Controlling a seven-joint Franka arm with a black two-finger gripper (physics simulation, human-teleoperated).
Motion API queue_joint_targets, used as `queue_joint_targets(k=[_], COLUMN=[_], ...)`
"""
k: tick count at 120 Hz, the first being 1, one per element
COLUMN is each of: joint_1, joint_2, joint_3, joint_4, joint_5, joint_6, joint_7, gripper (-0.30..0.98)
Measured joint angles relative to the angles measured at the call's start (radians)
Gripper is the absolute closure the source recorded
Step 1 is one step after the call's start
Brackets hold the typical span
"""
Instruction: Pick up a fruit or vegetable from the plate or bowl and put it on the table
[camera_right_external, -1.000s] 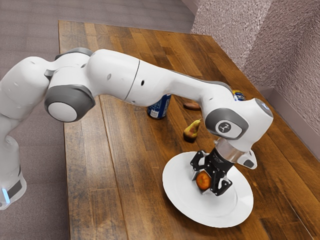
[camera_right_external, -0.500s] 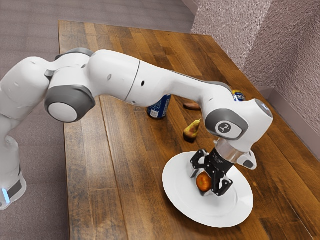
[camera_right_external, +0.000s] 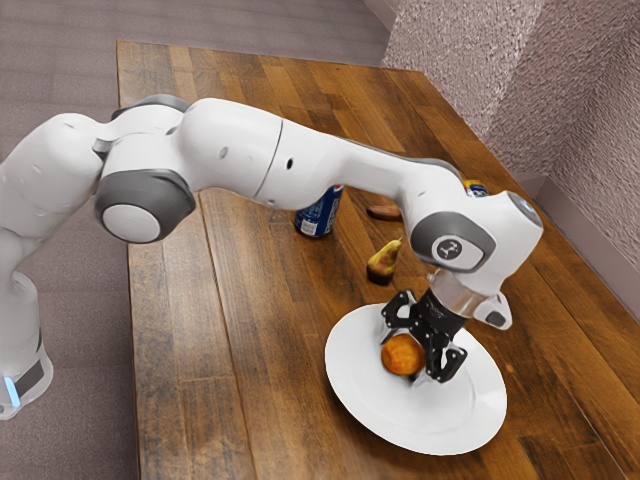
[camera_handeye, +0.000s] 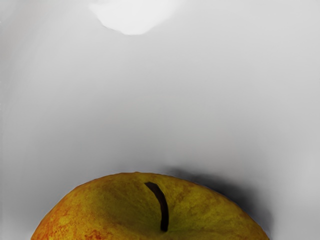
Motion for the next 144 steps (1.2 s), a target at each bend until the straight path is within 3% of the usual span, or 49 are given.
queue_joint_targets(k=[17,53,92,112,128,144], joint_1=[0.002,0.003,0.000,-0.009,-0.015,-0.016], joint_2=[0.008,0.009,-0.010,-0.099,-0.187,-0.296], joint_3=[0.000,-0.001,0.007,0.005,0.007,0.069], joint_4=[0.000,0.001,0.002,0.001,-0.020,-0.120], joint_5=[0.000,0.001,0.005,0.030,0.090,0.145], joint_6=[0.000,-0.006,-0.027,-0.052,-0.089,-0.114], joint_7=[0.002,0.008,0.020,0.022,0.010,-0.006], gripper=[0.04,0.27,0.33,0.32,0.31,0.31])
